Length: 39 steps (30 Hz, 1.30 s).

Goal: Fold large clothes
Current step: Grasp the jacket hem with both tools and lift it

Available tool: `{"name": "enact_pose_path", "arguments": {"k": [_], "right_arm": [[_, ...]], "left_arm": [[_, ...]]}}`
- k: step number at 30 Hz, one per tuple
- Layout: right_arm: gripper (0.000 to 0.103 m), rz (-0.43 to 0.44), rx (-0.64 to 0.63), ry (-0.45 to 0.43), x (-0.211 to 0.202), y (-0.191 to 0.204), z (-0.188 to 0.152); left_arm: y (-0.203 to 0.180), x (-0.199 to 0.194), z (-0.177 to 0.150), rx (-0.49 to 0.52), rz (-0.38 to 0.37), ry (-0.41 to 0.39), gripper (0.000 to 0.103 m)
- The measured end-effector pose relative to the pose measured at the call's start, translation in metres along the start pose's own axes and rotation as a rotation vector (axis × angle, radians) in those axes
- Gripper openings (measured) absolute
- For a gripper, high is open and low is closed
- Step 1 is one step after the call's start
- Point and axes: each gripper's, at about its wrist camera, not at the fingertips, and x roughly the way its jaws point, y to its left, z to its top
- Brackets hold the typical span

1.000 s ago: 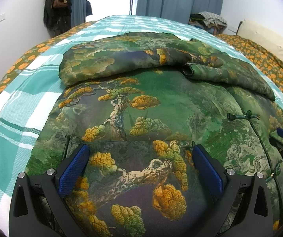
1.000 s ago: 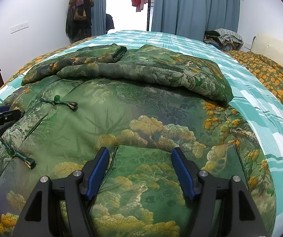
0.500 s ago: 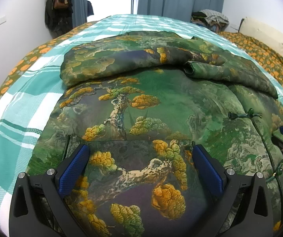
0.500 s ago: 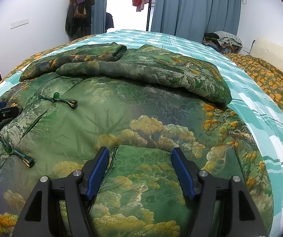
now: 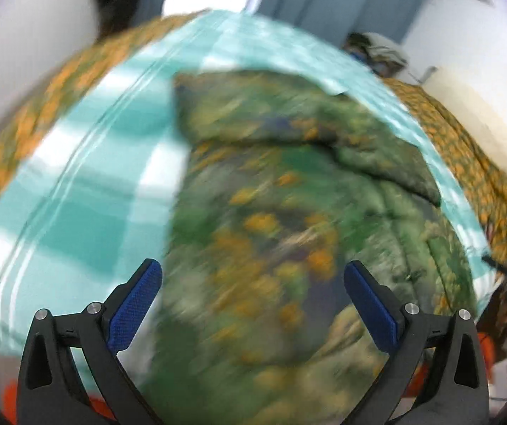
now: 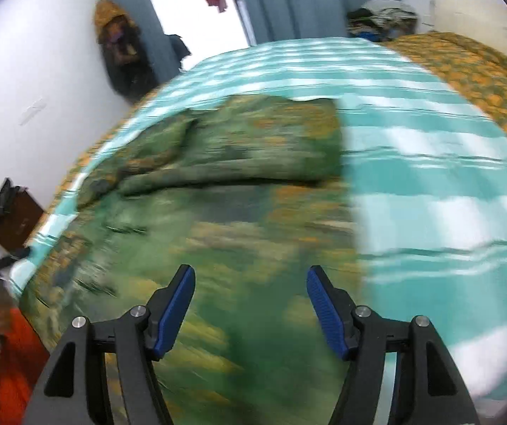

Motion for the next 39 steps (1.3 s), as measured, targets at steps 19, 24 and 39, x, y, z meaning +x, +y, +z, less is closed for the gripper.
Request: {"name": "enact_pose_path", "arguments": {"k": [19, 24, 39], "right_arm": [[0.015, 0.162, 0.087, 0.324, 0.021, 0.005, -0.045], [0.013, 0.219, 0.09, 0.271, -0.016, 0.018, -0.022], [0.013, 0.361, 0.121, 0.414, -0.126, 0.039, -0.08]], "left_arm": [[-0.001, 0.018, -0.04, -0.006, 0.008, 0.335, 0.016], [-0.008, -0.017, -0.025, -0.045, -0.069, 0.286, 0.01], [0.017, -0.134, -0.08, -0.091, -0.131, 0.377, 0.009]]}}
